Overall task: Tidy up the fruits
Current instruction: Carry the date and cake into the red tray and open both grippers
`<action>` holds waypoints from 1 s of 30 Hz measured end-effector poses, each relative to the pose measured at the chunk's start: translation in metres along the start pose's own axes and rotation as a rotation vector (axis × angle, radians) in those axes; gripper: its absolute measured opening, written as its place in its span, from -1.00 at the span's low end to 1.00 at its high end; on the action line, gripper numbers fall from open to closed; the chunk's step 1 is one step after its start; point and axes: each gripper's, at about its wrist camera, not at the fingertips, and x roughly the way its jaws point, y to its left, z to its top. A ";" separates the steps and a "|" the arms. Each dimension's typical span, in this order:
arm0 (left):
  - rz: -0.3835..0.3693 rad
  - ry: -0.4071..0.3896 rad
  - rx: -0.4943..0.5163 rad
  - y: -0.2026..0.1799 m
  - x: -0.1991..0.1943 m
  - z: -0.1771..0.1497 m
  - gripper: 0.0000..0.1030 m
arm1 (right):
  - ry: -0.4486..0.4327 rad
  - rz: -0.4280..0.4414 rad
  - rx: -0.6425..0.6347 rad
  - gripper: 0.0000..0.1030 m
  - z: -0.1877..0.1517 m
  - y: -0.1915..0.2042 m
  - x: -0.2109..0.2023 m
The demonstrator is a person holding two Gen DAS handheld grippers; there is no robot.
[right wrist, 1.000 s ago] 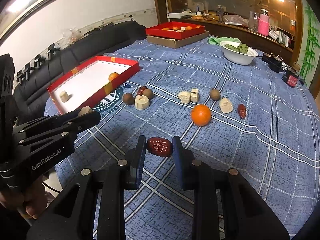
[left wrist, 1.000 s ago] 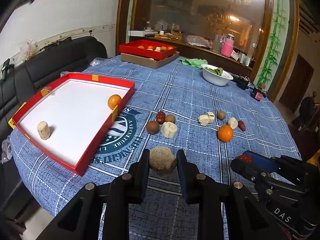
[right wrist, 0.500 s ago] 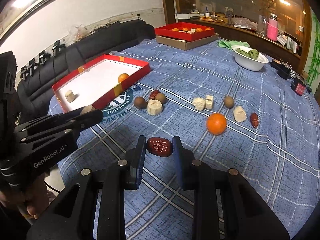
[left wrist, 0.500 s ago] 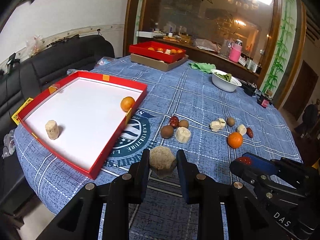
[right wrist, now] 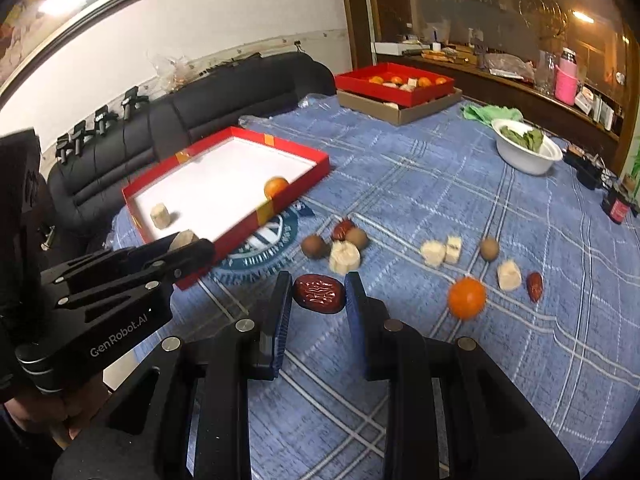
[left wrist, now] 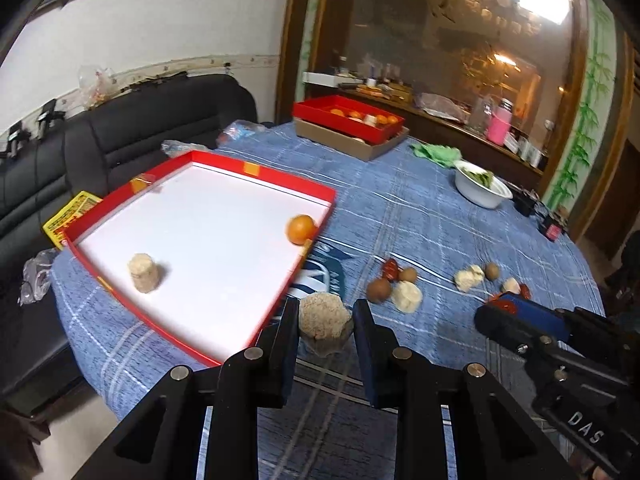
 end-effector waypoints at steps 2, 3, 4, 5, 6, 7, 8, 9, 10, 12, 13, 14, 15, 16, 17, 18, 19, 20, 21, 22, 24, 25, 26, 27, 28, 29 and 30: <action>0.017 -0.010 -0.011 0.007 -0.001 0.004 -0.51 | -0.010 0.007 -0.005 -0.50 0.006 0.004 0.001; 0.027 -0.013 -0.017 0.011 -0.001 0.006 -0.51 | -0.015 0.011 -0.008 -0.50 0.009 0.005 0.001; 0.034 -0.014 -0.025 0.015 -0.001 0.008 -0.51 | -0.018 0.015 -0.012 -0.50 0.013 0.007 0.002; 0.043 -0.016 -0.033 0.019 -0.001 0.009 -0.51 | -0.021 0.019 -0.017 -0.50 0.016 0.010 0.004; 0.053 -0.018 -0.041 0.024 0.000 0.011 -0.51 | -0.023 0.024 -0.022 -0.50 0.019 0.013 0.005; 0.061 -0.019 -0.047 0.028 0.000 0.013 -0.51 | -0.025 0.027 -0.027 -0.50 0.021 0.015 0.007; 0.068 -0.020 -0.051 0.030 0.001 0.014 -0.51 | -0.028 0.030 -0.033 -0.50 0.024 0.018 0.008; 0.078 -0.021 -0.059 0.035 0.003 0.016 -0.51 | -0.031 0.035 -0.038 -0.50 0.027 0.021 0.009; 0.085 -0.023 -0.064 0.038 0.003 0.017 -0.51 | -0.033 0.039 -0.043 -0.50 0.031 0.024 0.012; 0.101 -0.029 -0.075 0.046 0.004 0.021 -0.51 | -0.034 0.047 -0.050 -0.49 0.036 0.030 0.015; 0.109 -0.029 -0.080 0.050 0.005 0.023 -0.51 | -0.037 0.051 -0.054 -0.49 0.039 0.033 0.017; 0.116 -0.030 -0.084 0.054 0.005 0.024 -0.51 | -0.038 0.055 -0.059 -0.49 0.041 0.035 0.020; 0.127 -0.033 -0.091 0.058 0.006 0.026 -0.51 | -0.039 0.060 -0.063 -0.49 0.044 0.039 0.022; 0.132 -0.035 -0.094 0.061 0.007 0.028 -0.51 | -0.039 0.066 -0.067 -0.49 0.047 0.042 0.025; 0.140 -0.036 -0.098 0.065 0.008 0.030 -0.51 | -0.040 0.069 -0.070 -0.49 0.049 0.044 0.026; 0.149 -0.035 -0.101 0.068 0.009 0.032 -0.51 | -0.040 0.072 -0.072 -0.49 0.051 0.047 0.029; 0.155 -0.034 -0.103 0.070 0.010 0.033 -0.51 | -0.039 0.077 -0.073 -0.49 0.054 0.049 0.032; 0.162 -0.033 -0.106 0.072 0.011 0.034 -0.51 | -0.038 0.082 -0.075 -0.49 0.056 0.051 0.035; 0.171 -0.030 -0.109 0.074 0.012 0.034 -0.51 | -0.037 0.085 -0.078 -0.49 0.058 0.053 0.037; 0.181 -0.026 -0.114 0.077 0.015 0.035 -0.51 | -0.035 0.089 -0.081 -0.49 0.060 0.056 0.040; 0.196 -0.018 -0.119 0.081 0.020 0.036 -0.51 | -0.027 0.100 -0.084 -0.49 0.063 0.060 0.048; 0.204 -0.013 -0.122 0.083 0.022 0.036 -0.51 | -0.024 0.103 -0.085 -0.49 0.065 0.062 0.052; 0.210 -0.008 -0.125 0.085 0.024 0.037 -0.51 | -0.020 0.106 -0.085 -0.49 0.066 0.064 0.056; 0.219 -0.004 -0.126 0.088 0.028 0.038 -0.51 | -0.012 0.109 -0.085 -0.49 0.067 0.066 0.063; 0.227 0.001 -0.128 0.090 0.031 0.038 -0.51 | -0.006 0.113 -0.084 -0.49 0.068 0.068 0.067; 0.231 0.007 -0.133 0.093 0.033 0.040 -0.51 | 0.002 0.117 -0.083 -0.49 0.069 0.069 0.072; 0.236 0.009 -0.138 0.096 0.036 0.041 -0.51 | 0.009 0.120 -0.082 -0.49 0.069 0.070 0.078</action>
